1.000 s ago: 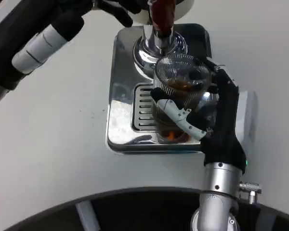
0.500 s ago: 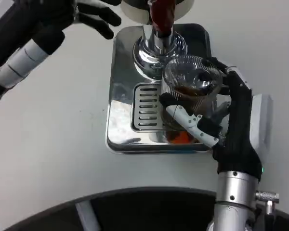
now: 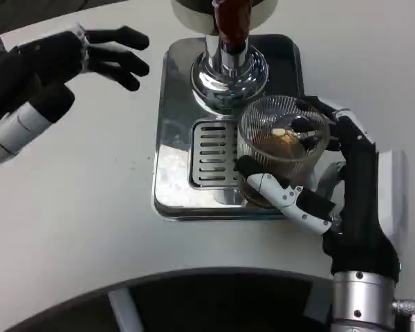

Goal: Grasp the cup under the faucet to collect the drink, then remove the cup.

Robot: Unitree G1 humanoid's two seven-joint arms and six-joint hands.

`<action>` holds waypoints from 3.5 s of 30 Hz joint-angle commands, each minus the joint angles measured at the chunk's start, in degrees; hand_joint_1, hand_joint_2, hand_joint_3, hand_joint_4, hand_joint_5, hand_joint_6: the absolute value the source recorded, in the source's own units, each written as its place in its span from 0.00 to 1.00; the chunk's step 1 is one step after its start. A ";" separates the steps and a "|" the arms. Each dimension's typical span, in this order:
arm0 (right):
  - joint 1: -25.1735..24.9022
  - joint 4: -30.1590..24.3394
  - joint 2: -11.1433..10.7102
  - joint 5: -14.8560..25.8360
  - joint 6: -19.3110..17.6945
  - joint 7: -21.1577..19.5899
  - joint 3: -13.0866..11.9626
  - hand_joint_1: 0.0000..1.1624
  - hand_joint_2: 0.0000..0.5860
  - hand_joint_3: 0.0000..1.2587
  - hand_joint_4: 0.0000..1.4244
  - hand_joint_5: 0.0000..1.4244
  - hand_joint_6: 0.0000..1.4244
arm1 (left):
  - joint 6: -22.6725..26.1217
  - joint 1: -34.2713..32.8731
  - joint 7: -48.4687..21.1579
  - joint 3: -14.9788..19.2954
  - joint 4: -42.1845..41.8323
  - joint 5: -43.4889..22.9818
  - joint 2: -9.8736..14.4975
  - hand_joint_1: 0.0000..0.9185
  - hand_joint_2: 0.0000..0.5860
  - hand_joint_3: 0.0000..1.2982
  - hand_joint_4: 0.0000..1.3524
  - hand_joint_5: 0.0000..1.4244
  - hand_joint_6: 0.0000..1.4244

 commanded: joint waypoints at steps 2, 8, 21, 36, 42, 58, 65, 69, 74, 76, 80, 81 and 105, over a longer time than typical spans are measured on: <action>2.04 -3.72 0.55 -1.97 -1.49 0.53 0.55 0.75 0.28 0.69 0.72 0.88 0.92 | 1.19 5.25 1.74 1.30 -3.48 -0.02 0.22 0.00 0.24 0.27 0.30 0.32 0.27; 3.63 -6.02 0.20 -3.14 -2.08 1.45 0.62 0.76 0.28 0.70 0.73 0.90 0.93 | 0.99 11.54 3.41 1.72 -7.18 3.14 0.70 0.00 0.24 0.27 0.28 0.30 0.24; 8.44 -11.30 0.14 -3.74 -2.31 4.51 1.24 0.76 0.28 0.72 0.75 0.91 0.96 | -0.05 20.36 6.12 2.23 -10.51 8.42 0.78 0.00 0.25 0.25 0.26 0.27 0.19; 12.15 -16.78 -0.85 -3.61 -3.49 8.09 2.67 0.77 0.28 0.73 0.77 0.93 0.99 | -1.89 28.03 8.99 2.69 -16.47 19.40 3.18 0.00 0.25 0.19 0.13 0.14 0.11; 13.36 -19.22 -1.20 -2.71 -4.01 9.66 2.85 0.77 0.28 0.74 0.77 0.93 0.99 | -0.61 30.07 9.10 3.07 -20.04 20.67 4.06 0.00 0.25 0.17 0.11 0.12 0.09; 15.12 -22.04 -3.47 0.74 -5.61 16.52 3.23 0.77 0.28 0.75 0.78 0.94 1.00 | 4.41 37.45 10.33 7.72 -31.37 25.41 4.12 0.00 0.22 0.05 0.00 0.00 0.02; 15.36 -22.74 -3.89 1.58 -6.32 19.15 4.46 0.77 0.28 0.76 0.78 0.95 1.00 | 6.65 41.54 10.69 9.96 -36.17 28.00 3.12 0.00 0.21 0.00 0.00 0.00 0.00; 15.66 -23.25 -4.26 2.22 -6.52 20.76 5.17 0.77 0.28 0.76 0.79 0.95 1.00 | 6.12 43.79 11.01 11.29 -37.95 28.39 2.63 0.00 0.21 0.00 0.00 0.00 0.00; 16.10 -24.08 -4.62 2.85 -6.67 22.02 5.31 0.77 0.28 0.76 0.79 0.95 1.00 | 5.24 45.21 10.78 12.26 -38.68 28.18 2.85 0.00 0.21 0.00 0.00 0.00 0.00; 16.30 -24.59 -4.82 3.46 -6.47 22.60 5.23 0.77 0.28 0.76 0.79 0.95 1.00 | 4.56 45.86 10.55 12.73 -38.84 28.13 3.00 0.00 0.21 0.00 0.00 0.00 0.00; 16.65 -25.34 -5.09 4.07 -6.44 23.14 4.81 0.77 0.28 0.76 0.79 0.95 1.00 | 4.09 46.63 10.35 13.16 -39.19 28.37 3.20 0.00 0.21 0.00 0.00 0.00 0.00; 16.76 -25.55 -5.18 4.16 -6.47 23.31 4.75 0.77 0.28 0.76 0.79 0.95 1.00 | 4.12 46.76 10.33 13.22 -39.29 28.41 3.21 0.00 0.21 0.00 0.00 0.00 0.00; 19.36 -28.28 -6.97 5.97 -6.69 26.47 5.15 0.77 0.28 0.77 0.80 0.95 1.00 | 4.01 48.72 9.75 14.29 -40.29 28.79 3.75 0.00 0.20 0.00 0.00 0.00 0.00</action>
